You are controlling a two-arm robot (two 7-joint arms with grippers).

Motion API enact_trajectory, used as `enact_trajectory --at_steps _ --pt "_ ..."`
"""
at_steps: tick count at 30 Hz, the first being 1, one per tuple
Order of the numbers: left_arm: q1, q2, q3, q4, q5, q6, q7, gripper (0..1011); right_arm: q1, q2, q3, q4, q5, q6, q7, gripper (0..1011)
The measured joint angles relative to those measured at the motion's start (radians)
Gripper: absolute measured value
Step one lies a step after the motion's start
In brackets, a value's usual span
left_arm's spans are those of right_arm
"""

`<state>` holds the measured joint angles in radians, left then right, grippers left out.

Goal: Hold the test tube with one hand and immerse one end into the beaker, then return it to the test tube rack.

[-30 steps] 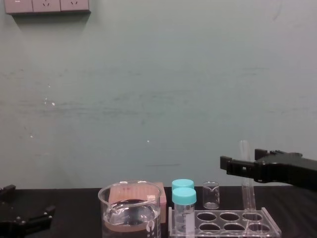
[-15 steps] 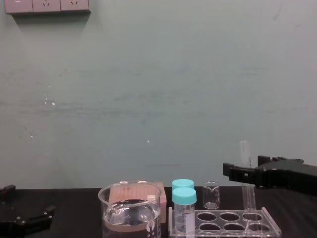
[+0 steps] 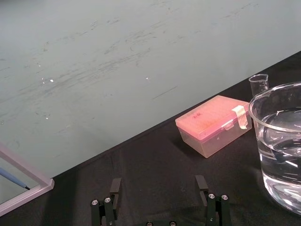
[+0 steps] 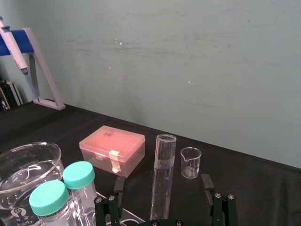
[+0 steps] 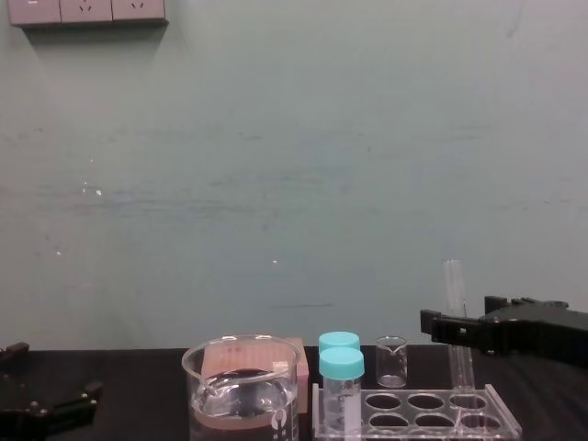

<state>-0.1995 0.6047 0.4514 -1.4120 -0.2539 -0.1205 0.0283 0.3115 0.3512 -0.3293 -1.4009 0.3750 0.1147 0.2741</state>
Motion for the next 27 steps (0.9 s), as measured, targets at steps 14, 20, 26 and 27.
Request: enact_trajectory --at_steps 14,20,26,27 --pt "0.000 0.000 0.000 0.000 0.000 0.000 0.000 1000 0.001 -0.001 0.001 0.001 -0.007 0.006 0.002 994" --pt "0.000 0.000 0.000 0.000 0.000 0.000 0.000 1000 0.000 0.000 0.001 0.001 -0.006 0.005 0.002 870" --pt "0.000 0.000 0.000 0.000 0.000 0.000 0.000 1000 0.000 0.000 0.000 0.001 -0.005 0.004 0.002 692" --pt "0.000 0.000 0.000 0.000 0.000 0.000 0.000 1000 0.000 0.000 0.000 0.001 -0.005 0.003 0.002 681"
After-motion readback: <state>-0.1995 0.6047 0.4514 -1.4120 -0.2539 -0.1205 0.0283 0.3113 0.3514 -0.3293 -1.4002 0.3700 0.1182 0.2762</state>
